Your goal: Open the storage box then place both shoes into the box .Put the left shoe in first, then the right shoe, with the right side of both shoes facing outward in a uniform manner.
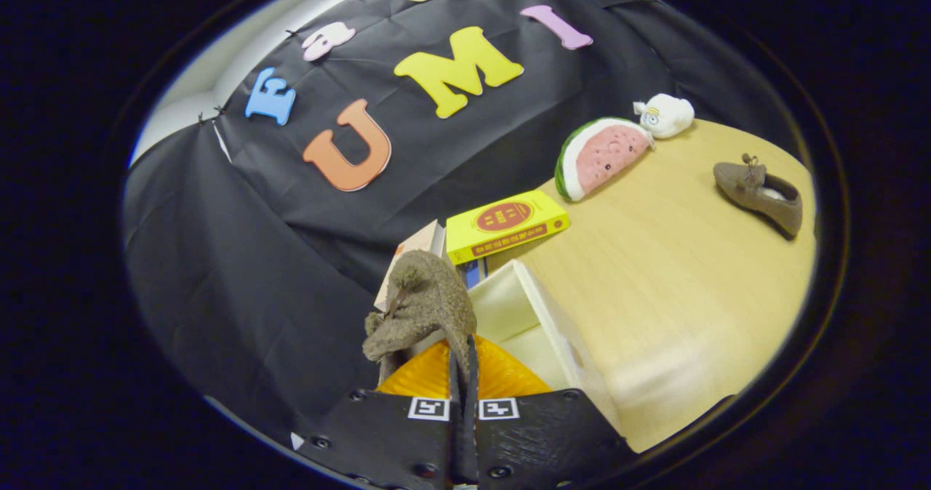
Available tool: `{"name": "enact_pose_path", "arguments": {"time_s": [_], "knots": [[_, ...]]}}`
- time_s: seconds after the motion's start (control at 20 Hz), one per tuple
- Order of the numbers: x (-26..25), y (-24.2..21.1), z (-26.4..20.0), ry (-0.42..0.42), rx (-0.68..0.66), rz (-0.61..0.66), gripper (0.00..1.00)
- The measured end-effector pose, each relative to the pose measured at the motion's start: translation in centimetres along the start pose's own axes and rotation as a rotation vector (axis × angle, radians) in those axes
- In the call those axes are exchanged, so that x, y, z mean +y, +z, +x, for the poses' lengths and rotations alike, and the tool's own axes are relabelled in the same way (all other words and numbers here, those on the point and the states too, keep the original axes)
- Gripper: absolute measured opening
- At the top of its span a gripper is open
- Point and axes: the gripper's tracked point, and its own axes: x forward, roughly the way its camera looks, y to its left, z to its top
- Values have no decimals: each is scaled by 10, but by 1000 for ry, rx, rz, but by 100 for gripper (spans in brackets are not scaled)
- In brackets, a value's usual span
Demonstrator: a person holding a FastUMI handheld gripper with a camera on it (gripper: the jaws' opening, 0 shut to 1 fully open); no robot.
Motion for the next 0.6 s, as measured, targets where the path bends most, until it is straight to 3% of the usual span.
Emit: {"name": "enact_pose_path", "arguments": {"time_s": [0.4, 0.6], "knots": [[10, -57, 19, -42, 119, -12, 0], [7, -71, 29, -32, 181, -16, 6]]}}
